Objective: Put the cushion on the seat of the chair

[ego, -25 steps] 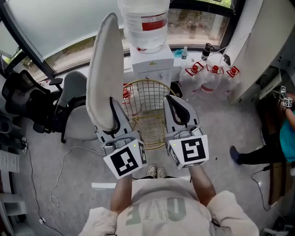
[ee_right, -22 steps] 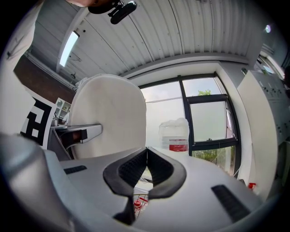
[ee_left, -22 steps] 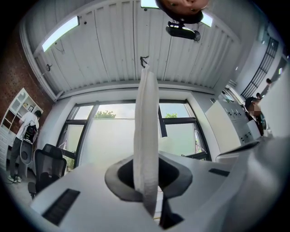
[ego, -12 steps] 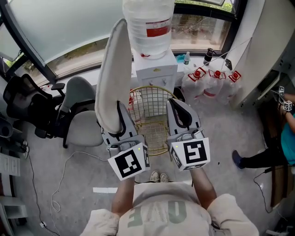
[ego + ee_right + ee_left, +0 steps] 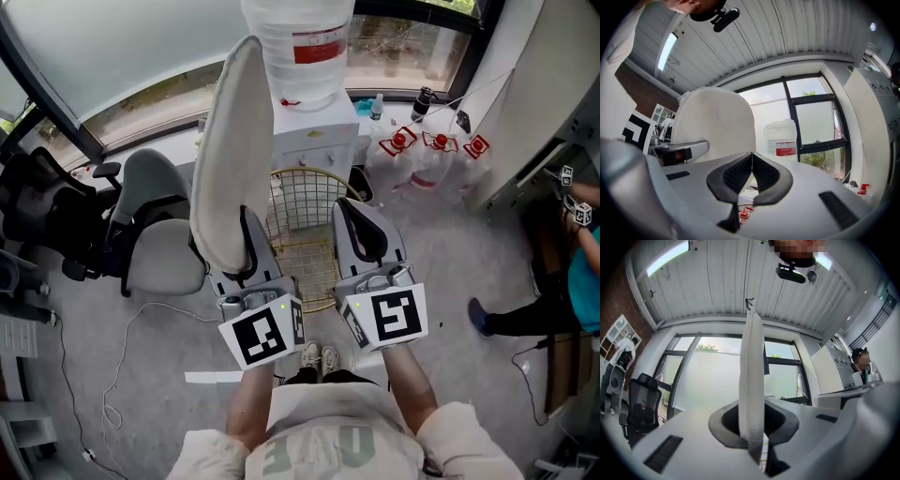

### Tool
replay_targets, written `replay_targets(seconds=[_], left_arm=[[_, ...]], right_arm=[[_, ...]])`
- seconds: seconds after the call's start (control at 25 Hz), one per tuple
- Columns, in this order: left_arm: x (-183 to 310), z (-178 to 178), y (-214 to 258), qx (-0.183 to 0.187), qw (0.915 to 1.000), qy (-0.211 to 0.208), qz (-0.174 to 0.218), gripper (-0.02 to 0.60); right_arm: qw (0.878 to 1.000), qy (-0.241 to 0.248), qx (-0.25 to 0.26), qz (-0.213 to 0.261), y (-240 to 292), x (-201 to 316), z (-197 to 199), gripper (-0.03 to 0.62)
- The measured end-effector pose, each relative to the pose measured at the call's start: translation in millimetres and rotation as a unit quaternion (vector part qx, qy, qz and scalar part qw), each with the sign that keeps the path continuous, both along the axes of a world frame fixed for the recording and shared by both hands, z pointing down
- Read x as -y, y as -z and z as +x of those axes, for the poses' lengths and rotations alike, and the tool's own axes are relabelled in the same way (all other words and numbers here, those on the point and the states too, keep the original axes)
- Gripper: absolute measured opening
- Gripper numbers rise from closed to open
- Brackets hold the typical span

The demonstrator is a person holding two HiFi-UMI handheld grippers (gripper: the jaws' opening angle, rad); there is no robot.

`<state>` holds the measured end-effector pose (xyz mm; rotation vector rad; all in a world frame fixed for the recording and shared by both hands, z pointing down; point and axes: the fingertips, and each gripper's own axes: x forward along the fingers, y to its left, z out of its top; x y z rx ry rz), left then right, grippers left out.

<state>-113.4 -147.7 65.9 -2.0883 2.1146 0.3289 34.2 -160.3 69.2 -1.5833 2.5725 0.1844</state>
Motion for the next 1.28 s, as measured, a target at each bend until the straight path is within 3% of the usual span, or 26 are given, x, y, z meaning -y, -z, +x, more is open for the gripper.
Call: replay_targets(seconds=[0.24, 0.56, 0.72, 0.84, 0.96, 1.12, 1.28], left_arm=[[21.9, 1.8, -39.7, -0.04, 0.9989, -0.014, -0.022, 0.043], [38.0, 0.4, -143.0, -0.095, 0.9929, -0.013, -0.07, 0.043], [43.1, -6.4, -192.2, -0.158, 0.9842, -0.021, -0.077, 0.043], [41.2, -10.5, -225.5, -0.228, 0.9704, -0.038, -0.069, 0.043], [31.0, -13.6, -256.8, -0.296, 0.9509, -0.049, -0.074, 0.043], [26.4, -15.7, -290.9, -0.372, 0.9237, -0.062, -0.066, 0.043], [21.1, -17.4, -330.4, -0.446, 0.8902, -0.068, -0.063, 0.043]], right_arm=[[0.999, 0.022, 0.047, -0.015, -20.0, 15.1, -4.4, 0.015], [0.997, 0.011, 0.06, -0.056, -107.3, 32.9, 8.8, 0.015], [0.995, 0.002, 0.064, -0.083, -153.3, 33.9, 17.7, 0.015], [0.992, -0.007, 0.065, -0.112, -191.7, 28.3, 24.1, 0.015], [0.986, -0.008, 0.072, -0.15, -222.8, 16.1, 27.2, 0.015], [0.989, -0.003, 0.054, -0.135, -240.0, 14.8, 19.9, 0.015], [0.991, -0.007, 0.042, -0.129, -260.9, 15.1, 14.3, 0.015]])
